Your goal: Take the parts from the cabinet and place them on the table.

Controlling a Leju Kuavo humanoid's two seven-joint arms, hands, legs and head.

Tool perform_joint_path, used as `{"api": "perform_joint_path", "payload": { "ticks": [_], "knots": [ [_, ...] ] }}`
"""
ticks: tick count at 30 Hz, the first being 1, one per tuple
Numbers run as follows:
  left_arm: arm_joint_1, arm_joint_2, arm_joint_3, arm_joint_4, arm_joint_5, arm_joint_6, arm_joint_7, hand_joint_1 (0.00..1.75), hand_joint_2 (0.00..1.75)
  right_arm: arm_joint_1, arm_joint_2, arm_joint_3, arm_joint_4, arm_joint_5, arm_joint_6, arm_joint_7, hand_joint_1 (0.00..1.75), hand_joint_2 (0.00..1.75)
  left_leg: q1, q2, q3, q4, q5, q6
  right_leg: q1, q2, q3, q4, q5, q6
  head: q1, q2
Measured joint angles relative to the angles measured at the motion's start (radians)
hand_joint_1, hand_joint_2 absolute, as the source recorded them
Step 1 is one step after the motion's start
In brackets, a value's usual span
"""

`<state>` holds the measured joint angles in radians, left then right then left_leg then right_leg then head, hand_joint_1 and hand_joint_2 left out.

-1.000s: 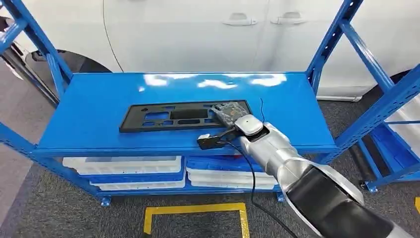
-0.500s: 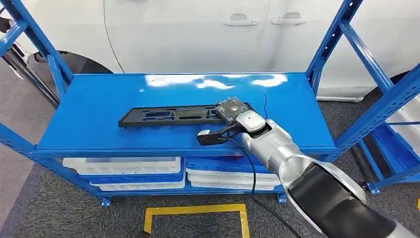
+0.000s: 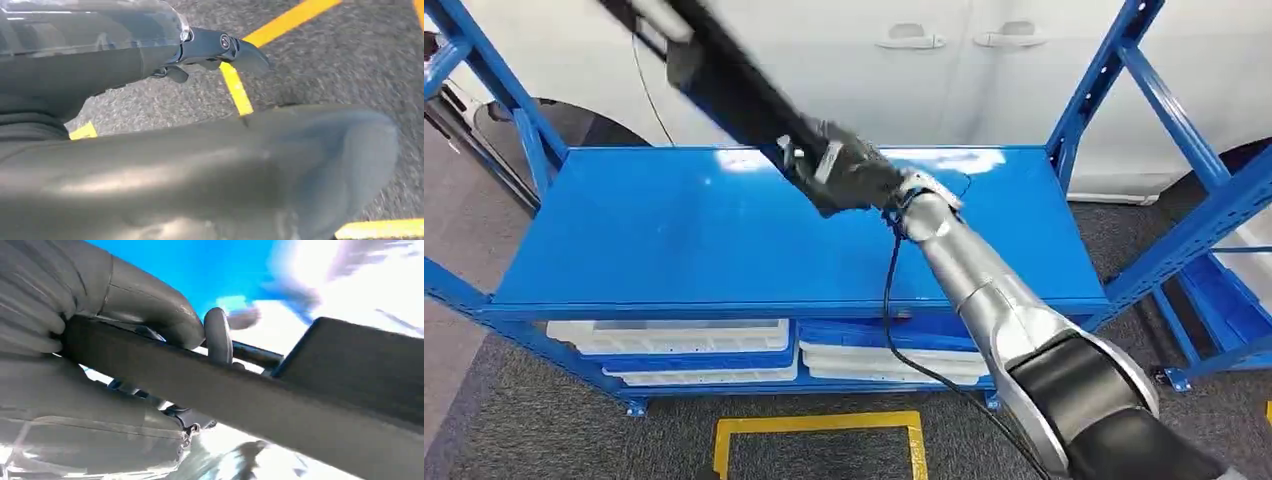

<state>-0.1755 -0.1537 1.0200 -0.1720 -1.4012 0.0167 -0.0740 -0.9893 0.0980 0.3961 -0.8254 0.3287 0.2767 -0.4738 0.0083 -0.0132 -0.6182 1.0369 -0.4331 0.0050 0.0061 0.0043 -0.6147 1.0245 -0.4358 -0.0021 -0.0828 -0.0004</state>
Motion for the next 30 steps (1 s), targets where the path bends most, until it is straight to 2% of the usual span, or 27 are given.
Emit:
{"api": "perform_joint_path", "payload": {
  "ticks": [1, 2, 3, 5, 6, 7, 8, 9, 10, 11, 12, 15, 16, 17, 18, 20, 21, 22, 23, 24, 25, 26, 27, 28, 30],
  "knots": [
    [0.004, 0.000, 0.006, 0.000, 0.008, 0.008, -0.003, 0.00, 0.00, 0.025, -0.005, -0.024, -0.069, -0.093, 0.045, 0.001, 1.75, 1.75, 0.008, 0.001, 0.005, -0.008, 0.004, 0.008, 0.003, 0.000, -0.001, 0.003, -0.008, 0.006, 0.000, 0.000],
    [0.006, -0.001, 0.013, 0.000, 0.018, 0.018, -0.010, 0.00, 1.75, 0.051, -0.014, -0.048, -0.137, -0.195, 0.091, -0.004, 1.75, 1.75, 0.008, 0.000, 0.008, -0.010, 0.004, 0.011, -0.001, 0.000, -0.007, 0.025, -0.025, 0.014, 0.000, 0.000],
    [0.007, -0.001, 0.019, 0.000, 0.027, 0.024, -0.018, 0.00, 1.75, 0.073, -0.023, -0.069, -0.195, -0.291, 0.130, -0.015, 1.75, 1.75, 0.008, 0.000, 0.009, -0.010, 0.002, 0.019, -0.003, 0.000, -0.033, 0.084, -0.058, 0.020, 0.000, 0.000],
    [0.012, -0.001, 0.031, 0.000, 0.035, 0.032, -0.030, 0.00, 1.75, 0.124, -0.040, -0.089, -0.268, -0.373, 0.164, -0.029, 1.75, 1.75, 0.006, 0.000, 0.011, -0.010, 0.000, 0.023, -0.007, 0.000, -0.119, 0.249, -0.127, 0.028, 0.000, 0.000],
    [0.016, 0.000, 0.036, 0.000, 0.041, 0.033, -0.038, 0.00, 1.75, 0.153, -0.045, -0.094, -0.296, -0.399, 0.182, -0.037, 1.75, 1.75, 0.005, 0.001, 0.012, -0.010, -0.002, 0.025, -0.009, 0.000, -0.154, 0.308, -0.140, 0.030, 0.000, 0.000],
    [0.019, -0.001, 0.040, 0.000, 0.044, 0.035, -0.049, 0.00, 1.75, 0.184, -0.054, -0.097, -0.321, -0.426, 0.200, -0.044, 1.75, 1.75, 0.004, 0.002, 0.013, -0.010, -0.002, 0.025, -0.010, 0.000, -0.163, 0.314, -0.128, 0.029, 0.000, 0.000],
    [0.021, -0.001, 0.044, 0.000, 0.051, 0.035, -0.060, 0.00, 1.75, 0.216, -0.061, -0.100, -0.349, -0.450, 0.214, -0.048, 1.75, 1.75, 0.003, 0.002, 0.014, -0.010, -0.003, 0.025, -0.010, 0.000, -0.149, 0.277, -0.097, 0.026, 0.000, 0.000],
    [0.022, -0.001, 0.048, 0.000, 0.057, 0.035, -0.071, 0.00, 1.75, 0.249, -0.066, -0.100, -0.378, -0.467, 0.228, -0.051, 1.75, 1.75, 0.002, 0.002, 0.015, -0.010, -0.005, 0.023, -0.009, 0.000, -0.113, 0.196, -0.051, 0.020, 0.000, 0.000],
    [0.021, -0.003, 0.053, 0.000, 0.065, 0.034, -0.082, 0.00, 1.75, 0.283, -0.069, -0.099, -0.405, -0.478, 0.243, -0.059, 1.75, 1.75, 0.001, 0.003, 0.017, -0.010, -0.006, 0.022, -0.007, 0.000, -0.062, 0.094, -0.004, 0.013, 0.000, 0.000],
    [0.019, -0.005, 0.059, 0.000, 0.074, 0.031, -0.094, 0.00, 1.75, 0.322, -0.076, -0.096, -0.434, -0.485, 0.253, -0.072, 1.75, 1.75, 0.001, 0.003, 0.019, -0.010, -0.008, 0.020, -0.002, -0.003, -0.017, 0.008, 0.019, 0.006, 0.000, 0.000],
    [0.018, -0.008, 0.063, 0.000, 0.084, 0.028, -0.106, 0.00, 1.75, 0.358, -0.082, -0.087, -0.456, -0.486, 0.257, -0.087, 1.75, 1.75, -0.004, 0.001, 0.018, -0.010, -0.010, 0.015, 0.005, -0.005, -0.010, -0.005, 0.010, 0.005, 0.000, 0.000],
    [0.021, -0.009, 0.085, 0.000, 0.118, 0.018, -0.140, 0.00, 1.75, 0.492, -0.100, -0.036, -0.515, -0.470, 0.256, -0.134, 1.75, 1.75, 0.003, 0.001, 0.022, -0.017, -0.012, 0.001, 0.012, -0.005, -0.009, -0.008, 0.011, -0.004, 0.000, 0.000],
    [0.020, -0.009, 0.090, 0.000, 0.126, 0.014, -0.149, 0.00, 1.75, 0.530, -0.103, -0.014, -0.528, -0.460, 0.252, -0.142, 1.75, 1.75, 0.000, 0.002, 0.025, -0.019, -0.014, -0.005, 0.006, -0.004, -0.006, -0.019, 0.016, -0.011, 0.000, 0.000],
    [0.019, -0.008, 0.096, 0.000, 0.137, 0.012, -0.162, 0.00, 1.75, 0.562, -0.105, 0.009, -0.541, -0.456, 0.251, -0.153, 1.75, 1.75, 0.000, 0.006, 0.021, -0.004, -0.030, -0.009, -0.001, -0.005, 0.002, -0.028, 0.021, -0.016, 0.000, 0.000],
    [0.019, -0.008, 0.103, 0.000, 0.145, 0.011, -0.175, 0.00, 1.75, 0.585, -0.107, 0.028, -0.548, -0.456, 0.253, -0.164, 1.75, 1.75, -0.002, 0.006, 0.006, 0.035, -0.060, -0.010, -0.001, -0.004, 0.005, -0.032, 0.020, -0.020, -0.001, 0.000],
    [0.018, -0.008, 0.114, 0.000, 0.152, 0.016, -0.193, 0.00, 1.75, 0.625, -0.115, 0.061, -0.550, -0.458, 0.259, -0.170, 1.75, 1.75, 0.000, 0.006, -0.060, 0.185, -0.136, -0.014, 0.000, -0.004, 0.008, -0.030, 0.017, -0.026, 0.000, 0.000],
    [0.019, -0.008, 0.117, 0.000, 0.152, 0.017, -0.196, 0.00, 1.75, 0.645, -0.121, 0.075, -0.550, -0.460, 0.259, -0.171, 1.75, 1.75, 0.000, 0.006, -0.093, 0.254, -0.162, -0.017, 0.001, -0.004, 0.009, -0.030, 0.016, -0.028, 0.000, 0.000],
    [0.020, -0.008, 0.118, 0.000, 0.152, 0.018, -0.199, 0.00, 1.75, 0.663, -0.126, 0.090, -0.551, -0.460, 0.262, -0.171, 1.75, 1.75, 0.000, 0.006, -0.115, 0.296, -0.169, -0.019, 0.002, -0.004, 0.008, -0.029, 0.016, -0.028, 0.000, 0.000],
    [0.020, -0.007, 0.119, 0.000, 0.150, 0.019, -0.201, 0.00, 1.75, 0.678, -0.131, 0.103, -0.551, -0.460, 0.262, -0.172, 1.75, 1.75, 0.000, 0.006, -0.110, 0.281, -0.145, -0.020, 0.001, -0.003, 0.009, -0.027, 0.015, -0.028, 0.000, 0.000],
    [0.019, -0.007, 0.121, 0.000, 0.147, 0.020, -0.202, 0.00, 1.75, 0.684, -0.134, 0.112, -0.552, -0.460, 0.262, -0.172, 1.75, 1.75, 0.000, 0.007, -0.089, 0.236, -0.116, -0.019, 0.001, -0.001, 0.009, -0.026, 0.014, -0.027, 0.000, 0.000],
    [0.016, -0.006, 0.123, 0.000, 0.145, 0.023, -0.202, 0.00, 1.75, 0.692, -0.137, 0.125, -0.558, -0.457, 0.260, -0.172, 1.75, 1.75, 0.001, 0.007, -0.037, 0.131, -0.060, -0.017, 0.000, 0.002, 0.010, -0.021, 0.011, -0.025, 0.000, 0.000],
    [0.013, -0.006, 0.123, 0.000, 0.144, 0.025, -0.202, 0.00, 1.75, 0.699, -0.140, 0.132, -0.566, -0.454, 0.255, -0.172, 1.75, 1.75, 0.001, 0.007, 0.008, 0.042, -0.021, -0.013, 0.000, 0.003, 0.010, -0.017, 0.008, -0.022, 0.000, 0.000],
    [0.010, -0.006, 0.123, 0.000, 0.144, 0.026, -0.202, 0.00, 1.75, 0.704, -0.141, 0.139, -0.573, -0.452, 0.248, -0.172, 1.75, 1.75, 0.000, 0.006, 0.030, -0.007, -0.022, -0.008, 0.000, 0.003, 0.009, -0.013, 0.006, -0.019, 0.000, 0.000],
    [0.006, -0.006, 0.123, 0.000, 0.144, 0.026, -0.201, 0.00, 1.75, 0.711, -0.143, 0.145, -0.581, -0.450, 0.244, -0.172, 1.75, 1.75, -0.006, 0.006, 0.037, -0.014, -0.025, -0.004, 0.006, 0.003, 0.006, -0.008, 0.003, -0.014, 0.000, 0.000],
    [0.006, -0.006, 0.123, 0.000, 0.146, 0.026, -0.202, 0.00, 1.75, 0.723, -0.145, 0.156, -0.595, -0.448, 0.238, -0.171, 1.75, 1.75, -0.007, 0.005, 0.035, -0.013, -0.022, 0.003, 0.002, 0.003, 0.006, -0.008, 0.005, -0.006, 0.000, 0.000]
  ]
}}
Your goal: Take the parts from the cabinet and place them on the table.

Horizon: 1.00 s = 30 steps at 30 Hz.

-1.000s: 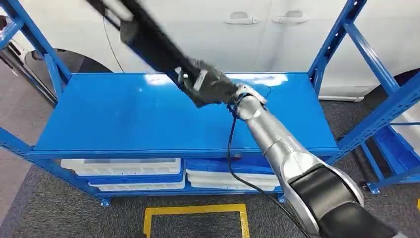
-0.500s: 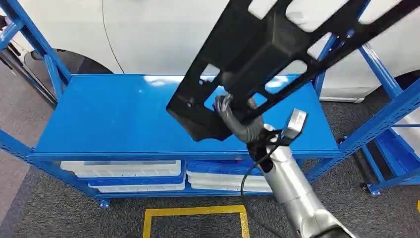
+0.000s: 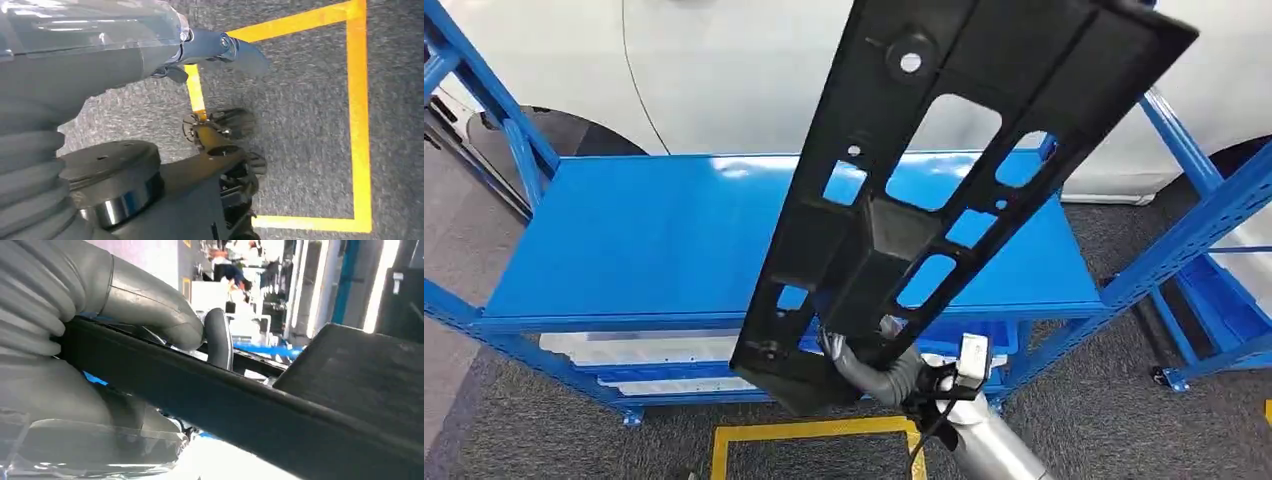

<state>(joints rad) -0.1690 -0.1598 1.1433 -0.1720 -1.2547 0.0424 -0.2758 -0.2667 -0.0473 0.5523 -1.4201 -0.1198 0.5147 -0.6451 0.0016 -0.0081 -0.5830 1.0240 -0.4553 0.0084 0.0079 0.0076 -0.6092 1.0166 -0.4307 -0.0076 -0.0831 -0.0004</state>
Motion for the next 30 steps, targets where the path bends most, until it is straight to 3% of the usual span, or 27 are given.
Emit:
{"api": "perform_joint_path", "payload": {
  "ticks": [1, 2, 3, 4, 6, 7, 8, 10, 11, 13, 14, 15, 17, 19, 21, 22, 23, 24, 25, 26, 28, 29, 30],
  "knots": [
    [0.000, 0.000, 0.001, 0.000, 0.001, -0.001, 0.000, 0.00, 1.75, 0.004, -0.002, 0.002, -0.006, 0.000, -0.004, 0.000, 1.75, 1.75, -0.001, 0.000, 0.000, -0.001, 0.002, 0.005, -0.002, 0.000, 0.001, -0.002, 0.002, 0.006, 0.000, 0.000],
    [-0.001, -0.002, 0.001, 0.000, 0.002, -0.003, 0.000, 0.00, 1.75, 0.007, -0.004, 0.003, -0.013, 0.000, -0.005, 0.000, 1.75, 1.75, 0.008, 0.002, 0.004, -0.012, 0.009, 0.016, 0.001, 0.001, -0.002, 0.004, -0.003, 0.011, 0.000, 0.000],
    [-0.003, -0.002, 0.001, 0.000, 0.004, -0.007, 0.000, 0.00, 1.75, 0.010, -0.008, 0.004, -0.020, 0.000, -0.007, 0.000, 1.75, 1.75, 0.007, 0.003, 0.006, -0.014, 0.011, 0.019, -0.001, -0.001, -0.007, 0.022, -0.021, 0.017, 0.000, 0.000],
    [-0.006, -0.002, 0.002, 0.000, 0.006, -0.009, 0.003, 0.00, 1.75, 0.010, -0.011, 0.005, -0.026, 0.000, -0.010, 0.001, 1.75, 1.75, 0.007, 0.004, 0.005, -0.014, 0.012, 0.024, -0.004, -0.002, -0.028, 0.072, -0.055, 0.021, 0.000, 0.000],
    [-0.008, -0.002, 0.003, 0.000, 0.010, -0.010, 0.015, 0.00, 1.75, 0.015, -0.017, 0.005, -0.028, -0.003, -0.010, 0.002, 1.75, 1.75, 0.006, 0.005, 0.005, -0.013, 0.012, 0.024, -0.011, -0.002, -0.104, 0.236, -0.132, 0.029, 0.000, 0.000],
    [-0.007, -0.002, 0.005, 0.000, 0.011, -0.009, 0.025, 0.00, 1.75, 0.021, -0.019, 0.005, -0.028, -0.003, -0.010, 0.003, 1.75, 1.75, 0.006, 0.005, 0.004, -0.012, 0.012, 0.024, -0.013, -0.002, -0.135, 0.301, -0.152, 0.032, 0.000, 0.000],
    [-0.007, -0.002, 0.007, 0.000, 0.014, -0.007, 0.034, 0.00, 1.75, 0.026, -0.023, 0.005, -0.028, -0.003, -0.010, 0.003, 1.75, 1.75, 0.006, 0.005, 0.004, -0.011, 0.012, 0.024, -0.014, -0.002, -0.144, 0.320, -0.151, 0.032, 0.000, 0.000],
    [-0.007, -0.002, 0.010, 0.000, 0.018, -0.001, 0.055, 0.00, 1.75, 0.034, -0.030, 0.005, -0.028, -0.007, -0.010, 0.005, 1.75, 1.75, 0.006, 0.005, 0.004, -0.010, 0.011, 0.022, -0.016, -0.002, -0.124, 0.279, -0.116, 0.032, 0.000, 0.000],
    [-0.007, -0.002, 0.010, 0.000, 0.018, 0.003, 0.067, 0.00, 1.75, 0.037, -0.034, 0.005, -0.029, -0.011, -0.011, 0.006, 1.75, 1.75, 0.006, 0.005, 0.005, -0.008, 0.012, 0.022, -0.016, -0.003, -0.091, 0.217, -0.081, 0.030, 0.000, 0.000],
    [-0.008, -0.002, 0.011, 0.000, 0.016, 0.003, 0.080, 0.00, 1.75, 0.039, -0.041, 0.005, -0.035, -0.021, -0.016, 0.009, 1.75, 1.75, 0.006, 0.005, 0.005, -0.005, 0.012, 0.018, -0.015, -0.003, 0.006, 0.032, -0.005, 0.022, 0.000, 0.000],
    [-0.008, -0.003, 0.011, 0.000, 0.015, 0.001, 0.084, 0.00, 1.75, 0.039, -0.044, 0.004, -0.036, -0.024, -0.021, 0.011, 1.75, 1.75, 0.003, 0.004, 0.003, -0.006, 0.013, 0.014, -0.011, -0.002, 0.016, 0.007, -0.020, 0.020, 0.000, 0.000],
    [-0.008, -0.003, 0.011, 0.000, 0.012, -0.001, 0.089, 0.00, 1.75, 0.043, -0.045, 0.002, -0.038, -0.027, -0.026, 0.012, 1.75, 1.75, 0.000, 0.003, 0.001, -0.004, 0.015, 0.007, -0.007, 0.000, 0.012, 0.002, -0.006, 0.015, 0.000, 0.000],
    [-0.005, -0.004, 0.011, 0.000, 0.010, -0.006, 0.096, 0.00, 1.75, 0.056, -0.056, -0.005, -0.041, -0.032, -0.030, 0.017, 1.75, 1.75, 0.003, 0.004, 0.001, -0.009, 0.020, -0.004, -0.004, 0.000, 0.008, 0.005, -0.004, 0.009, 0.000, 0.000],
    [-0.002, -0.004, 0.011, 0.000, 0.007, -0.011, 0.100, 0.00, 1.75, 0.066, -0.062, -0.009, -0.046, -0.037, -0.030, 0.018, 1.75, 1.75, 0.001, 0.002, -0.005, -0.006, 0.013, -0.014, -0.015, -0.004, 0.007, -0.011, 0.011, -0.010, 0.000, 0.000],
    [0.000, -0.004, 0.011, 0.000, 0.004, -0.015, 0.102, 0.00, 1.75, 0.074, -0.064, -0.012, -0.052, -0.039, -0.030, 0.018, 1.75, 1.75, 0.003, 0.003, -0.035, 0.082, -0.077, -0.017, -0.013, -0.006, -0.004, -0.015, 0.022, -0.021, 0.000, 0.000],
    [0.001, -0.004, 0.011, 0.000, 0.002, -0.016, 0.102, 0.00, 1.75, 0.084, -0.066, -0.015, -0.055, -0.039, -0.030, 0.017, 1.75, 1.75, 0.003, 0.003, -0.066, 0.177, -0.135, -0.019, -0.010, -0.007, -0.012, -0.014, 0.028, -0.023, 0.000, 0.000],
    [0.003, -0.004, 0.010, 0.000, 0.000, -0.018, 0.102, 0.00, 1.75, 0.093, -0.068, -0.016, -0.058, -0.039, -0.031, 0.017, 1.75, 1.75, 0.003, 0.003, -0.090, 0.253, -0.172, -0.020, -0.007, -0.008, -0.021, -0.014, 0.034, -0.024, 0.000, 0.000],
    [0.005, -0.004, 0.010, 0.000, -0.002, -0.019, 0.102, 0.00, 1.75, 0.103, -0.070, -0.016, -0.062, -0.037, -0.033, 0.017, 1.75, 1.75, 0.003, 0.003, -0.099, 0.299, -0.189, -0.020, -0.004, -0.008, -0.031, -0.013, 0.041, -0.025, 0.000, 0.000],
    [0.007, -0.004, 0.010, 0.000, -0.003, -0.020, 0.102, 0.00, 1.75, 0.113, -0.072, -0.017, -0.066, -0.034, -0.036, 0.017, 1.75, 1.75, 0.003, 0.003, -0.081, 0.289, -0.180, -0.019, -0.002, -0.008, -0.041, -0.012, 0.048, -0.025, 0.000, 0.000],
    [0.007, -0.004, 0.010, 0.000, -0.004, -0.020, 0.101, 0.00, 1.75, 0.123, -0.073, -0.018, -0.073, -0.031, -0.041, 0.017, 1.75, 1.75, 0.003, 0.003, -0.042, 0.234, -0.156, -0.016, 0.000, -0.007, -0.049, -0.011, 0.055, -0.025, 0.000, 0.000],
    [0.004, -0.004, 0.009, 0.000, -0.005, -0.020, 0.102, 0.00, 1.75, 0.137, -0.077, -0.026, -0.088, -0.025, -0.043, 0.017, 1.75, 1.75, 0.000, 0.003, 0.088, 0.035, -0.094, -0.003, 0.001, -0.004, -0.064, -0.008, 0.069, -0.020, 0.000, 0.000],
    [0.001, -0.003, 0.008, -0.001, -0.005, -0.020, 0.105, 0.00, 1.75, 0.144, -0.078, -0.030, -0.098, -0.022, -0.046, 0.017, 1.75, 1.75, -0.004, 0.003, 0.128, -0.039, -0.099, 0.003, 0.002, -0.005, -0.067, -0.006, 0.076, -0.015, 0.000, 0.000],
    [-0.001, -0.003, 0.008, -0.001, -0.005, -0.020, 0.106, 0.00, 1.75, 0.150, -0.080, -0.034, -0.103, -0.021, -0.047, 0.016, 1.75, 1.75, -0.009, 0.002, 0.122, -0.036, -0.085, 0.004, 0.004, -0.005, -0.070, -0.004, 0.083, -0.009, 0.000, 0.000]
  ]
}}
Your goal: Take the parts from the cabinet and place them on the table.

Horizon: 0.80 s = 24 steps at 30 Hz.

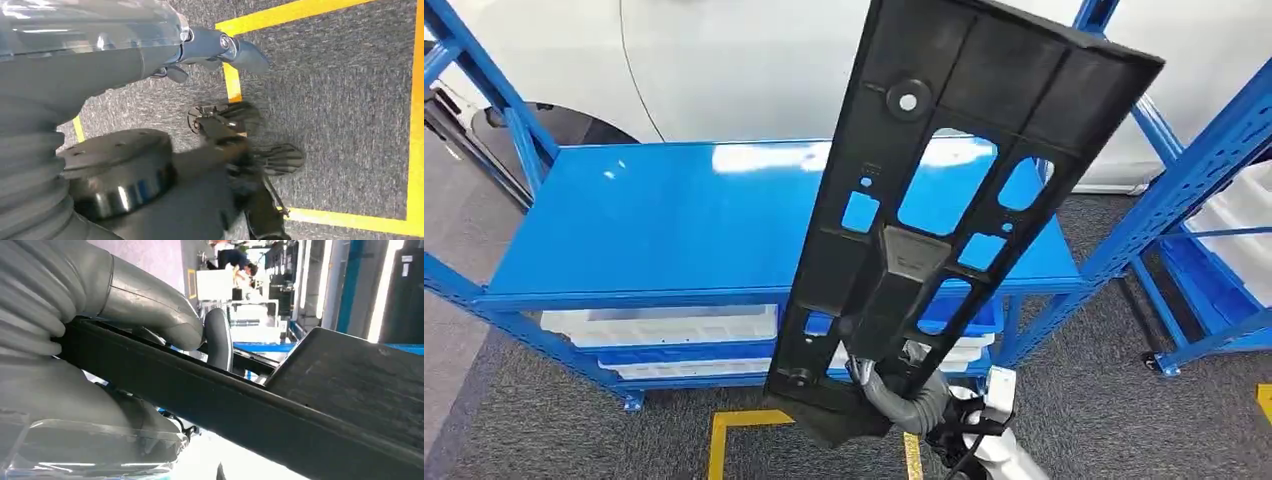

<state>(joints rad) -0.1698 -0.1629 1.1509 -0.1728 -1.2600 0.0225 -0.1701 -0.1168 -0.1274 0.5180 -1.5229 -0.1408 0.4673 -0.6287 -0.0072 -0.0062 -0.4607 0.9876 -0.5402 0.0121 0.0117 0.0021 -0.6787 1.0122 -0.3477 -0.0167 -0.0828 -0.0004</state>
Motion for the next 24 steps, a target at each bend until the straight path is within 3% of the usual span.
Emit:
{"api": "perform_joint_path", "payload": {
  "ticks": [3, 4, 5, 6, 8, 9, 10, 11, 13, 14, 15, 16, 18, 19, 20, 21, 23, 24],
  "knots": [
    [0.008, 0.001, 0.000, 0.000, 0.000, 0.003, 0.008, 0.00, 1.75, 0.020, -0.003, -0.002, -0.014, 0.005, 0.000, -0.001, 1.75, 1.75, -0.006, 0.001, -0.008, 0.006, 0.016, 0.014, -0.009, 0.000, 0.001, -0.010, 0.024, 0.017, 0.000, 0.000],
    [0.008, 0.001, 0.000, 0.000, 0.000, 0.004, 0.010, 0.00, 1.75, 0.024, -0.004, -0.005, -0.019, 0.005, 0.000, -0.002, 1.75, 1.75, -0.004, 0.001, -0.013, 0.000, 0.028, 0.018, -0.005, 0.002, 0.000, -0.013, 0.033, 0.022, 0.000, 0.000],
    [0.006, 0.000, 0.000, 0.000, 0.000, 0.005, 0.013, 0.00, 1.75, 0.028, -0.006, -0.008, -0.023, 0.006, 0.000, -0.002, 1.75, 1.75, 0.003, 0.011, -0.021, -0.006, 0.047, 0.025, -0.010, 0.008, -0.013, 0.004, 0.004, 0.026, 0.000, 0.000],
    [0.003, 0.000, 0.000, 0.000, 0.001, 0.007, 0.020, 0.00, 1.75, 0.029, -0.006, -0.012, -0.029, 0.006, 0.000, -0.002, 1.75, 1.75, 0.002, 0.012, -0.037, -0.009, 0.060, 0.033, -0.009, 0.007, -0.032, 0.058, -0.071, 0.032, 0.000, 0.000],
    [0.005, 0.000, 0.000, 0.000, 0.005, 0.009, 0.024, 0.00, 1.75, 0.035, -0.006, -0.019, -0.033, 0.006, -0.001, 0.001, 1.75, 1.75, 0.000, 0.013, -0.063, -0.008, 0.082, 0.033, -0.015, 0.006, -0.072, 0.216, -0.190, 0.043, 0.000, 0.000],
    [0.007, 0.000, 0.000, 0.000, 0.006, 0.009, 0.024, 0.00, 1.75, 0.040, -0.006, -0.023, -0.034, 0.008, -0.005, 0.003, 1.75, 1.75, 0.000, 0.014, -0.079, -0.006, 0.094, 0.032, -0.018, 0.005, -0.084, 0.288, -0.217, 0.047, 0.000, 0.000],
    [0.007, 0.000, 0.000, 0.000, 0.005, 0.009, 0.024, 0.00, 1.75, 0.044, -0.006, -0.027, -0.034, 0.011, -0.012, 0.004, 1.75, 1.75, 0.000, 0.015, -0.095, -0.002, 0.103, 0.030, -0.021, 0.004, -0.081, 0.322, -0.211, 0.050, 0.000, 0.000],
    [0.007, 0.000, 0.000, 0.000, 0.003, 0.008, 0.025, 0.00, 1.75, 0.048, -0.006, -0.036, -0.034, 0.015, -0.019, 0.005, 1.75, 1.75, 0.001, 0.015, -0.112, 0.001, 0.111, 0.027, -0.025, 0.003, -0.055, 0.312, -0.184, 0.052, 0.000, 0.000],
    [0.007, 0.000, 0.000, 0.000, 0.003, 0.008, 0.034, 0.00, 1.75, 0.056, -0.006, -0.053, -0.042, 0.016, -0.026, 0.006, 1.75, 1.75, 0.002, 0.015, -0.140, 0.012, 0.125, 0.021, -0.032, 0.002, 0.056, 0.180, -0.130, 0.053, 0.000, 0.000],
    [0.008, 0.000, 0.000, 0.000, 0.000, 0.008, 0.042, 0.00, 1.75, 0.057, -0.006, -0.060, -0.047, 0.014, -0.025, 0.005, 1.75, 1.75, 0.002, 0.015, -0.149, 0.018, 0.130, 0.016, -0.035, 0.000, 0.132, 0.081, -0.133, 0.053, 0.000, 0.000],
    [0.009, 0.000, 0.000, 0.000, 0.000, 0.008, 0.050, 0.00, 1.75, 0.058, -0.006, -0.069, -0.051, 0.012, -0.024, 0.006, 1.75, 1.75, -0.002, 0.014, -0.158, 0.024, 0.134, 0.011, -0.028, 0.001, 0.181, 0.003, -0.170, 0.049, 0.000, 0.000],
    [0.010, 0.001, -0.001, 0.000, -0.003, 0.008, 0.058, 0.00, 1.75, 0.065, -0.003, -0.080, -0.058, 0.011, -0.023, 0.006, 1.75, 1.75, -0.001, 0.015, -0.157, 0.022, 0.142, 0.005, -0.024, 0.006, 0.181, -0.001, -0.166, 0.033, -0.001, 0.000],
    [0.015, 0.001, -0.001, 0.000, -0.007, 0.010, 0.070, 0.00, 1.75, 0.076, -0.003, -0.097, -0.065, 0.010, -0.022, 0.009, 1.75, 1.75, 0.005, 0.015, -0.158, 0.021, 0.156, -0.008, -0.016, 0.006, 0.173, -0.004, -0.159, 0.021, -0.001, 0.000],
    [0.023, 0.001, -0.001, 0.000, -0.009, 0.010, 0.078, 0.00, 1.75, 0.083, 0.000, -0.105, -0.070, 0.010, -0.023, 0.016, 1.75, 1.75, 0.002, 0.014, -0.162, 0.019, 0.163, -0.017, -0.020, 0.005, 0.168, -0.011, -0.147, 0.009, 0.000, 0.000],
    [0.029, 0.001, -0.001, 0.000, -0.010, 0.011, 0.082, 0.00, 1.75, 0.088, 0.004, -0.111, -0.075, 0.011, -0.024, 0.021, 1.75, 1.75, 0.009, 0.009, -0.172, 0.034, 0.140, -0.020, -0.023, -0.001, 0.158, -0.018, -0.133, -0.001, 0.000, 0.000],
    [0.035, 0.001, -0.001, 0.000, -0.010, 0.011, 0.088, 0.00, 1.75, 0.095, 0.006, -0.117, -0.080, 0.013, -0.026, 0.026, 1.75, 1.75, 0.008, 0.009, -0.189, 0.069, 0.083, -0.023, -0.022, 0.001, 0.145, -0.019, -0.122, -0.009, 0.000, 0.000],
    [0.047, 0.001, -0.001, 0.000, -0.011, 0.011, 0.094, 0.00, 1.75, 0.112, 0.011, -0.129, -0.090, 0.015, -0.035, 0.028, 1.75, 1.75, 0.010, 0.009, -0.225, 0.218, -0.040, -0.029, -0.017, 0.000, 0.117, -0.018, -0.099, -0.015, 0.000, 0.000],
    [0.051, 0.001, -0.001, 0.000, -0.011, 0.011, 0.097, 0.00, 1.75, 0.120, 0.011, -0.133, -0.092, 0.016, -0.040, 0.028, 1.75, 1.75, 0.010, 0.009, -0.238, 0.288, -0.071, -0.030, -0.014, -0.001, 0.103, -0.017, -0.089, -0.016, -0.001, 0.000]
  ]
}}
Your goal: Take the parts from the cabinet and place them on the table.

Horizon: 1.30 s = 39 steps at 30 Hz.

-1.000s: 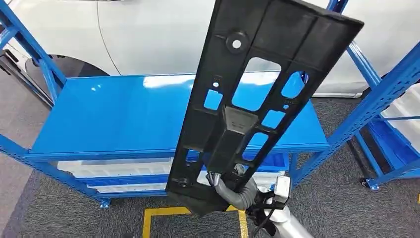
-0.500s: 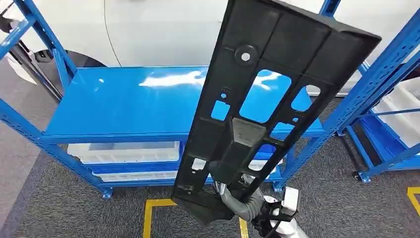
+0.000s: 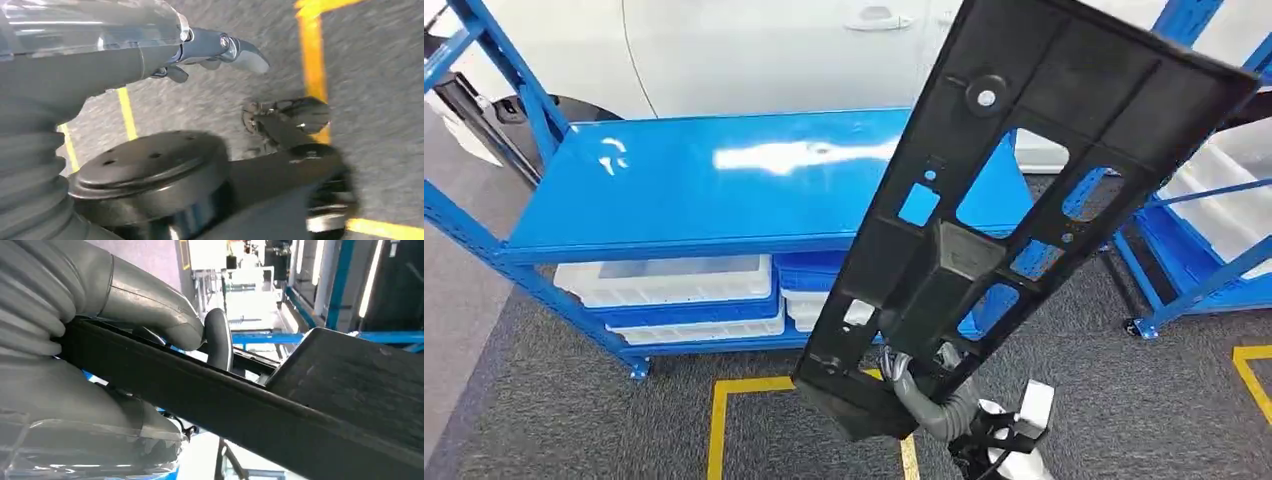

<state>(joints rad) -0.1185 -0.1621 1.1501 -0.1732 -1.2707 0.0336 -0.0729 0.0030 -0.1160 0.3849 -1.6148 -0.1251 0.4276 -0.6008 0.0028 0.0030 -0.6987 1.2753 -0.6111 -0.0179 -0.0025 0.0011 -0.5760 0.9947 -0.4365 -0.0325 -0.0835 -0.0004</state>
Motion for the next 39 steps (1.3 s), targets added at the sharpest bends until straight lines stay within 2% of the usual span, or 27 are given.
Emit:
{"api": "perform_joint_path", "payload": {
  "ticks": [1, 3, 4, 5, 6, 7, 10, 11, 13, 15, 16, 17, 19, 20, 21, 22, 25, 26, 28, 30, 31, 33, 34, 35, 36, 37, 39],
  "knots": [
    [0.004, 0.000, 0.000, 0.000, 0.000, 0.000, 0.003, 0.00, 1.75, 0.007, 0.001, -0.006, -0.001, 0.002, -0.006, 0.001, 1.75, 1.75, 0.000, 0.000, 0.000, 0.045, -0.001, 0.001, 0.003, -0.001, -0.016, 0.002, 0.011, 0.000, 0.000, 0.000],
    [0.009, 0.000, 0.000, 0.000, -0.001, 0.000, 0.011, 0.00, 1.75, 0.019, 0.005, -0.014, -0.006, 0.005, -0.021, 0.007, 1.75, 1.75, 0.000, 0.000, 0.056, 0.007, 0.063, 0.006, 0.006, -0.002, -0.046, 0.007, 0.032, 0.001, 0.000, 0.000],
    [0.010, 0.000, 0.000, 0.000, -0.001, 0.000, 0.014, 0.00, 1.75, 0.023, 0.008, -0.019, -0.010, 0.005, -0.032, 0.013, 1.75, 1.75, -0.001, 0.000, 0.114, -0.070, 0.102, 0.010, 0.007, -0.001, -0.063, 0.010, 0.042, 0.002, 0.000, 0.000],
    [0.009, 0.000, 0.000, 0.000, -0.001, 0.000, 0.016, 0.00, 1.75, 0.026, 0.011, -0.023, -0.015, 0.005, -0.039, 0.019, 1.75, 1.75, -0.002, -0.001, 0.176, -0.154, 0.112, 0.016, 0.008, 0.000, -0.074, 0.014, 0.051, 0.005, 0.000, 0.000],
    [0.007, 0.000, 0.000, 0.000, -0.001, 0.001, 0.016, 0.00, 1.75, 0.029, 0.016, -0.026, -0.021, 0.008, -0.050, 0.025, 1.75, 1.75, -0.007, -0.002, 0.245, -0.258, 0.072, 0.023, 0.010, 0.001, -0.082, 0.018, 0.059, 0.010, 0.000, 0.000],
    [0.006, 0.001, 0.000, 0.000, -0.002, 0.002, 0.016, 0.00, 1.75, 0.031, 0.019, -0.029, -0.027, 0.011, -0.060, 0.030, 1.75, 1.75, -0.010, -0.002, 0.270, -0.307, 0.062, 0.024, 0.010, 0.000, -0.084, 0.020, 0.066, 0.015, 0.000, 0.000],
    [0.008, 0.001, 0.000, 0.000, -0.006, 0.003, 0.014, 0.00, 1.75, 0.039, 0.029, -0.036, -0.045, 0.032, -0.092, 0.041, 1.75, 1.75, -0.016, -0.002, 0.249, -0.299, 0.089, 0.040, 0.003, -0.001, -0.082, 0.008, 0.098, 0.034, 0.000, 0.000],
    [0.009, 0.000, -0.001, 0.000, -0.007, 0.003, 0.012, 0.00, 1.75, 0.042, 0.029, -0.039, -0.051, 0.038, -0.096, 0.043, 1.75, 1.75, -0.005, 0.006, 0.242, -0.312, 0.109, 0.047, 0.001, 0.001, -0.089, 0.014, 0.093, 0.039, 0.000, 0.000],
    [0.007, 0.000, -0.003, 0.000, -0.007, 0.004, 0.010, 0.00, 1.75, 0.043, 0.029, -0.040, -0.059, 0.041, -0.098, 0.043, 1.75, 1.75, -0.009, 0.009, 0.211, -0.314, 0.136, 0.059, -0.001, 0.002, -0.120, 0.097, -0.032, 0.049, 0.000, 0.000],
    [0.008, -0.001, -0.004, 0.000, -0.006, 0.005, 0.007, 0.00, 1.75, 0.043, 0.029, -0.040, -0.061, 0.042, -0.095, 0.045, 1.75, 1.75, -0.009, 0.012, 0.181, -0.312, 0.162, 0.059, -0.005, 0.002, -0.154, 0.253, -0.139, 0.059, 0.000, 0.000],
    [0.007, -0.001, -0.004, 0.000, -0.004, 0.005, 0.004, 0.00, 1.75, 0.042, 0.029, -0.040, -0.061, 0.041, -0.089, 0.045, 1.75, 1.75, -0.009, 0.013, 0.163, -0.310, 0.175, 0.058, -0.008, 0.001, -0.162, 0.314, -0.148, 0.063, 0.000, 0.000],
    [0.007, -0.002, -0.005, 0.000, -0.002, 0.006, 0.001, 0.00, 1.75, 0.040, 0.029, -0.040, -0.060, 0.040, -0.083, 0.045, 1.75, 1.75, -0.009, 0.013, 0.141, -0.307, 0.190, 0.055, -0.013, 0.001, -0.150, 0.340, -0.118, 0.067, 0.000, 0.000],
    [0.006, -0.005, -0.005, 0.000, -0.003, 0.006, 0.000, 0.00, 1.75, 0.035, 0.029, -0.040, -0.060, 0.037, -0.076, 0.045, 1.75, 1.75, -0.009, 0.014, 0.106, -0.300, 0.210, 0.049, -0.019, 0.000, -0.073, 0.267, -0.043, 0.070, 0.000, 0.000],
    [0.005, -0.007, -0.006, 0.000, -0.005, 0.009, 0.000, 0.00, 1.75, 0.031, 0.029, -0.040, -0.060, 0.037, -0.071, 0.045, 1.75, 1.75, -0.009, 0.014, 0.090, -0.294, 0.220, 0.046, -0.022, -0.001, -0.006, 0.182, -0.030, 0.069, 0.000, 0.000],
    [0.004, -0.008, -0.006, 0.000, -0.005, 0.009, 0.001, 0.00, 1.75, 0.026, 0.029, -0.040, -0.060, 0.035, -0.068, 0.045, 1.75, 1.75, -0.010, 0.013, 0.081, -0.286, 0.226, 0.041, -0.023, -0.001, 0.073, 0.079, -0.056, 0.066, 0.000, 0.000],
    [0.003, -0.013, -0.008, 0.000, -0.006, 0.009, 0.002, 0.00, 1.75, 0.021, 0.029, -0.040, -0.060, 0.034, -0.065, 0.045, 1.75, 1.75, -0.012, 0.011, 0.073, -0.278, 0.231, 0.035, -0.015, 0.000, 0.119, -0.002, -0.090, 0.061, 0.000, 0.000],
    [0.003, -0.019, -0.010, 0.000, -0.008, 0.012, 0.007, 0.00, 1.75, 0.020, 0.029, -0.040, -0.060, 0.031, -0.061, 0.044, 1.75, 1.75, -0.001, 0.012, 0.066, -0.284, 0.261, 0.014, -0.001, 0.000, 0.110, -0.013, -0.081, 0.033, 0.000, 0.000],
    [0.005, -0.020, -0.011, 0.000, -0.007, 0.012, 0.007, 0.00, 1.75, 0.020, 0.029, -0.040, -0.060, 0.031, -0.060, 0.045, 1.75, 1.75, -0.001, 0.009, 0.058, -0.281, 0.260, 0.009, -0.011, -0.003, 0.102, -0.023, -0.065, 0.022, 0.000, 0.000],
    [0.004, -0.022, -0.013, 0.000, -0.006, 0.018, 0.002, 0.00, 1.75, 0.018, 0.030, -0.040, -0.060, 0.031, -0.056, 0.044, 1.75, 1.75, 0.002, 0.005, 0.027, -0.215, 0.172, 0.007, -0.008, -0.006, 0.079, -0.022, -0.050, 0.008, 0.000, 0.000],
    [0.004, -0.023, -0.013, 0.000, -0.003, 0.021, 0.000, 0.00, 1.75, 0.018, 0.031, -0.040, -0.060, 0.028, -0.042, 0.044, 1.75, 1.75, 0.003, 0.005, -0.017, -0.054, 0.063, 0.000, -0.005, -0.006, 0.053, -0.022, -0.029, 0.004, 0.000, 0.000],
    [0.003, -0.023, -0.013, 0.000, -0.003, 0.021, 0.000, 0.00, 1.75, 0.017, 0.032, -0.040, -0.058, 0.026, -0.035, 0.044, 1.75, 1.75, 0.003, 0.005, -0.031, 0.013, 0.047, -0.002, -0.004, -0.006, 0.041, -0.021, -0.020, 0.004, 0.000, 0.000],
    [0.003, -0.023, -0.013, 0.000, -0.003, 0.025, 0.000, 0.00, 1.75, 0.017, 0.032, -0.040, -0.050, 0.022, -0.024, 0.043, 1.75, 1.75, 0.004, 0.005, -0.002, 0.029, 0.102, -0.003, -0.003, -0.006, 0.017, -0.018, -0.004, 0.008, 0.000, 0.000],
    [0.004, -0.023, -0.013, 0.000, -0.003, 0.027, 0.000, 0.00, 1.75, 0.016, 0.032, -0.040, -0.048, 0.022, -0.022, 0.042, 1.75, 1.75, 0.005, 0.005, 0.034, -0.018, 0.129, -0.003, -0.004, -0.006, 0.011, -0.017, 0.001, 0.010, 0.000, 0.000],
    [0.005, -0.023, -0.013, 0.000, -0.003, 0.029, 0.000, 0.00, 1.75, 0.015, 0.032, -0.040, -0.046, 0.022, -0.018, 0.039, 1.75, 1.75, 0.006, 0.005, 0.107, -0.126, 0.156, -0.001, -0.004, -0.005, 0.004, -0.014, 0.006, 0.015, 0.000, 0.000],
    [0.004, -0.023, -0.013, 0.000, -0.003, 0.030, 0.000, 0.00, 1.75, 0.014, 0.032, -0.040, -0.047, 0.022, -0.015, 0.036, 1.75, 1.75, 0.008, 0.004, 0.172, -0.228, 0.154, 0.001, -0.004, -0.004, 0.000, -0.010, 0.009, 0.019, 0.000, 0.000],
    [0.002, -0.024, -0.014, 0.000, -0.003, 0.030, 0.000, 0.00, 1.75, 0.011, 0.032, -0.041, -0.047, 0.023, -0.014, 0.031, 1.75, 1.75, 0.005, 0.000, 0.208, -0.281, 0.131, 0.004, 0.001, -0.005, -0.010, -0.004, 0.013, 0.025, 0.000, 0.000],
    [0.002, -0.025, -0.014, 0.000, -0.004, 0.030, 0.000, 0.00, 1.75, 0.007, 0.032, -0.042, -0.047, 0.032, -0.015, 0.027, 1.75, 1.75, 0.001, -0.001, 0.203, -0.295, 0.122, 0.011, 0.000, -0.005, -0.017, -0.002, 0.022, 0.038, 0.000, 0.000]
  ]
}}
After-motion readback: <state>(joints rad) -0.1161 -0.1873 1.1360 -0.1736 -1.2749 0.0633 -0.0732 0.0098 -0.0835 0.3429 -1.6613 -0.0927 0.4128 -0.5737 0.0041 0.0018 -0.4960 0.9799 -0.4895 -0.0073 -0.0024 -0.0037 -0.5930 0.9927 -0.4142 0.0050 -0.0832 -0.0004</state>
